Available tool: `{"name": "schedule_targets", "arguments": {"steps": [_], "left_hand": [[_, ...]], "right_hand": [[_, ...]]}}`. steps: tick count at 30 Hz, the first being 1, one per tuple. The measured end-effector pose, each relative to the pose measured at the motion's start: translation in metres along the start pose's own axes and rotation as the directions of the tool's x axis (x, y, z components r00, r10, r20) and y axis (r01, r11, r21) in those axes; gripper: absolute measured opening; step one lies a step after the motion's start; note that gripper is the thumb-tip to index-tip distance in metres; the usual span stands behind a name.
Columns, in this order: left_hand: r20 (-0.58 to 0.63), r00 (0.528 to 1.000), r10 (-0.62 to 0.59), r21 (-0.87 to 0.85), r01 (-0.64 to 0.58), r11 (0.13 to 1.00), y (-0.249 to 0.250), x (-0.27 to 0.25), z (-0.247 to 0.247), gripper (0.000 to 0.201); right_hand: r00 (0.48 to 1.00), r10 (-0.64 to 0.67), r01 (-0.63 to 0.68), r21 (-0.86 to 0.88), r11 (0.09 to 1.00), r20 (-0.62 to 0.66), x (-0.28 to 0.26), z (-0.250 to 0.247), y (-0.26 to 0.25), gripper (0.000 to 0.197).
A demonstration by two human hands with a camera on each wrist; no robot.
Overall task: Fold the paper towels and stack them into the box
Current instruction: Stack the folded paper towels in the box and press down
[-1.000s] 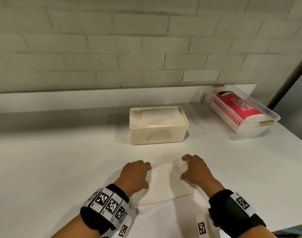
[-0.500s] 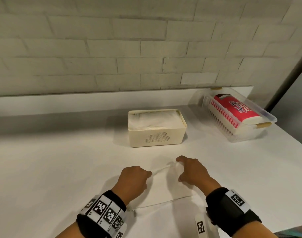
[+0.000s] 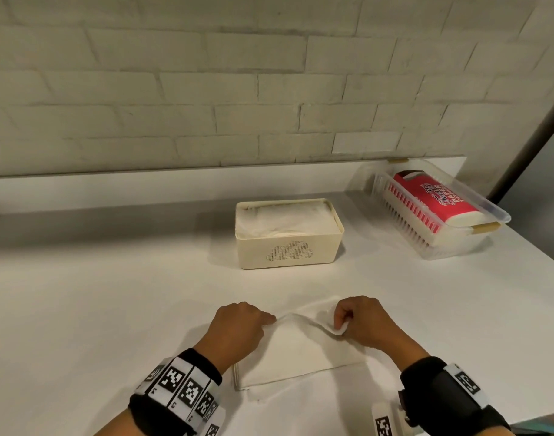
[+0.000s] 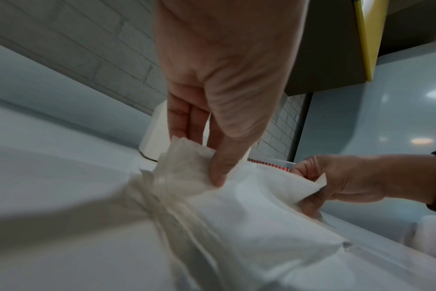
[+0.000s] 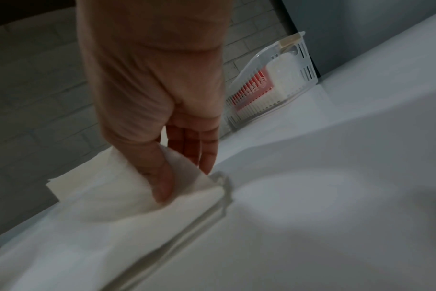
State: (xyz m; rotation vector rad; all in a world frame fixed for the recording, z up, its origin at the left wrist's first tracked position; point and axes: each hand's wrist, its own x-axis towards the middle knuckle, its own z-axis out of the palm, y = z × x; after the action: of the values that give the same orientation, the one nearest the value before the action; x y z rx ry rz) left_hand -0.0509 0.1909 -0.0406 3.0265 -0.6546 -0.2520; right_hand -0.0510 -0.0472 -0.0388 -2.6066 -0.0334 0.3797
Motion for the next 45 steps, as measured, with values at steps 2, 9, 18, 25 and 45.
{"name": "schedule_targets", "arguments": {"steps": [2, 9, 18, 25, 45], "left_hand": [[-0.025, 0.999, 0.028, -0.008, -0.028, 1.000, -0.001, 0.000, 0.000, 0.037], [-0.079, 0.994, 0.076, -0.059, -0.080, 0.995, 0.000, -0.004, -0.002, 0.033], [-0.189, 0.972, 0.139, -0.119, -0.163, 0.979, 0.001, -0.006, -0.004, 0.014], [-0.017, 0.994, 0.110, -0.250, -0.111, 0.962, 0.007, -0.003, -0.005, 0.055], [-0.013, 0.832, -0.555, -0.980, 0.100, 0.173, -0.041, 0.072, -0.085, 0.019]], "right_hand": [[1.000, 0.006, -0.006, -0.022, 1.000, 0.013, -0.001, 0.000, 0.003, 0.044], [0.999, -0.012, 0.009, -0.069, 0.998, -0.050, -0.003, 0.003, 0.003, 0.038], [0.983, -0.180, 0.157, -0.351, 0.923, -0.034, 0.006, 0.009, -0.013, 0.031], [0.983, -0.185, 0.182, -0.080, 0.980, -0.024, -0.004, 0.002, -0.012, 0.031], [0.914, 0.279, 0.091, 0.818, 0.568, -0.295, 0.067, -0.092, -0.045, 0.050]]}}
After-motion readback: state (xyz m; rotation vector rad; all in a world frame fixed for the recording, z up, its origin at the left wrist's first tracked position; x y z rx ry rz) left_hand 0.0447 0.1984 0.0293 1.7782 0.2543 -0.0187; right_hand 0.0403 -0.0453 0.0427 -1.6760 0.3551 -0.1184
